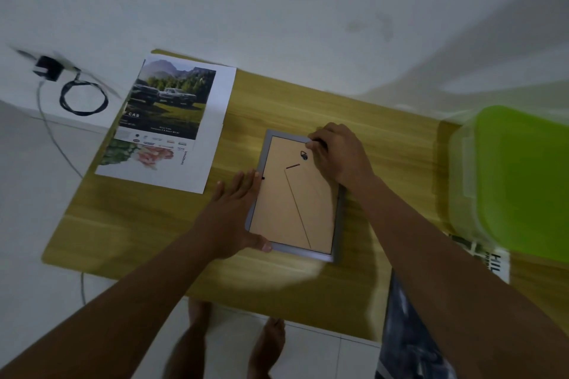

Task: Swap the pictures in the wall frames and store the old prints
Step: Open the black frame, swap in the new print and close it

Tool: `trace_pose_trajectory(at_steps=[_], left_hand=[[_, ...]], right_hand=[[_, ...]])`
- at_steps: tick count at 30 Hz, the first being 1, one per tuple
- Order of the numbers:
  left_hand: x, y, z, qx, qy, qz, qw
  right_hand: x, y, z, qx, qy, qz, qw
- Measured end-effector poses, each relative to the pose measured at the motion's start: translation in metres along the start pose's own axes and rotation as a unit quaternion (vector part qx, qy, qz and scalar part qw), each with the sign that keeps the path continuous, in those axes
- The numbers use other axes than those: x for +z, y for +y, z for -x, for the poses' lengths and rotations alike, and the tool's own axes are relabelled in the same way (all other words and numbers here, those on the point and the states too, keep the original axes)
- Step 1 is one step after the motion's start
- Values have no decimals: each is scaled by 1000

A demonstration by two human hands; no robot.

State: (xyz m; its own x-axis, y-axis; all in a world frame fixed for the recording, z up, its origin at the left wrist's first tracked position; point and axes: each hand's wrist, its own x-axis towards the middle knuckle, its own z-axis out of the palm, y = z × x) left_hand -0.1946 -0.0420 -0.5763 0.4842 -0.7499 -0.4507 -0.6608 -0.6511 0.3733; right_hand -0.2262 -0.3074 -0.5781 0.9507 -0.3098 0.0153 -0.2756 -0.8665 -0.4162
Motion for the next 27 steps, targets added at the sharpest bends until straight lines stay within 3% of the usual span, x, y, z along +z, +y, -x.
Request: trace_pose_trajectory(at_steps=[10,17,20,22,27], left_hand=[[-1,0,2,-3,1,5,1000],[-3,2,1,5,19,20,1000],[-2,7,6,-9,56,22,998],[0,10,11,-19,72,9,997],[1,9,13,-24,76,23,997]], right_hand=[[7,0,-1,-23,29,22,999],[-5,-1,-4,-32,-32,78,996],[-10,-14,1,-121,-16,139,983],[-8,-28,0,-207,-34,117,971],[8,-46,-18,-322,-154,82,931]])
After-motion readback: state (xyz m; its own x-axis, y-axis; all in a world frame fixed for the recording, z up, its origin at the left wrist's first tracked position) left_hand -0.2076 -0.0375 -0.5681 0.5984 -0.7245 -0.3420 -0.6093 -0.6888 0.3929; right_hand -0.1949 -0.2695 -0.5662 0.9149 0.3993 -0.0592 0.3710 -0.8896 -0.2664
